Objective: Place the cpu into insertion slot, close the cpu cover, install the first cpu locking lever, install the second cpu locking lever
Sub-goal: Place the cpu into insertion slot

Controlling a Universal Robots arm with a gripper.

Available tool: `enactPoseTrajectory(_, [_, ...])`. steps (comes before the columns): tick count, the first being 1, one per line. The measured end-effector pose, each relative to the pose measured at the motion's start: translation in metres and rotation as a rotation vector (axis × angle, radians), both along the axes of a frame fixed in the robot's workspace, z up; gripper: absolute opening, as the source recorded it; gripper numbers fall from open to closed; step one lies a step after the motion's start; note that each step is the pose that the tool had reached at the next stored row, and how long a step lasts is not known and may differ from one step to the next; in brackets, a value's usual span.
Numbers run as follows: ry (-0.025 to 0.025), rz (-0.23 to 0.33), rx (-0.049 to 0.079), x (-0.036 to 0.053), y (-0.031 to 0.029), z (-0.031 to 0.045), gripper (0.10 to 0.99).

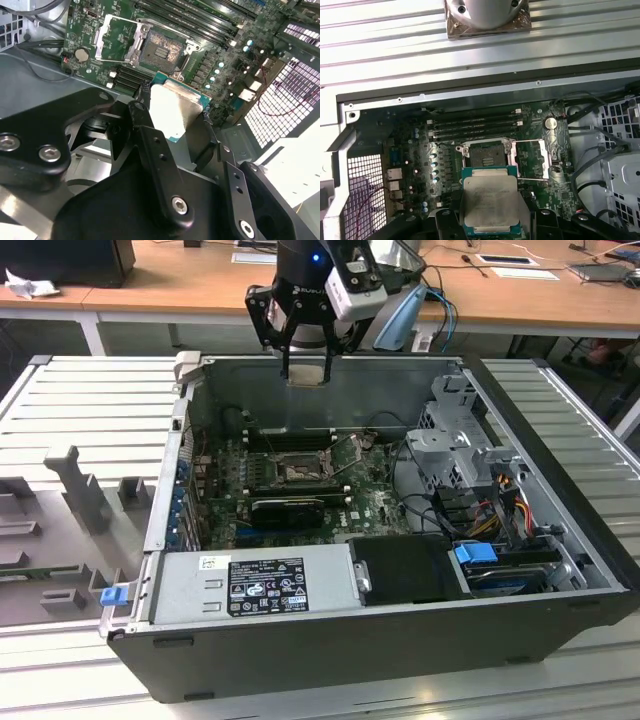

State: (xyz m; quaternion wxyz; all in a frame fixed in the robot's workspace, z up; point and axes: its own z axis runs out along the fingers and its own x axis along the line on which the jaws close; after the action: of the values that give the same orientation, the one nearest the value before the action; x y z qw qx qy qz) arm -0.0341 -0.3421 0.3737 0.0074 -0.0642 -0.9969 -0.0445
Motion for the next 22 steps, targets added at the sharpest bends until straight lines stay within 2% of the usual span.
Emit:
enactPoseTrajectory(10, [0.0, -0.048, 0.0, 0.0, 0.0, -0.0002, 0.525])
enactPoseTrajectory(22, [0.0, -0.08, 0.0, 0.0, 0.0, -0.0003, 0.525])
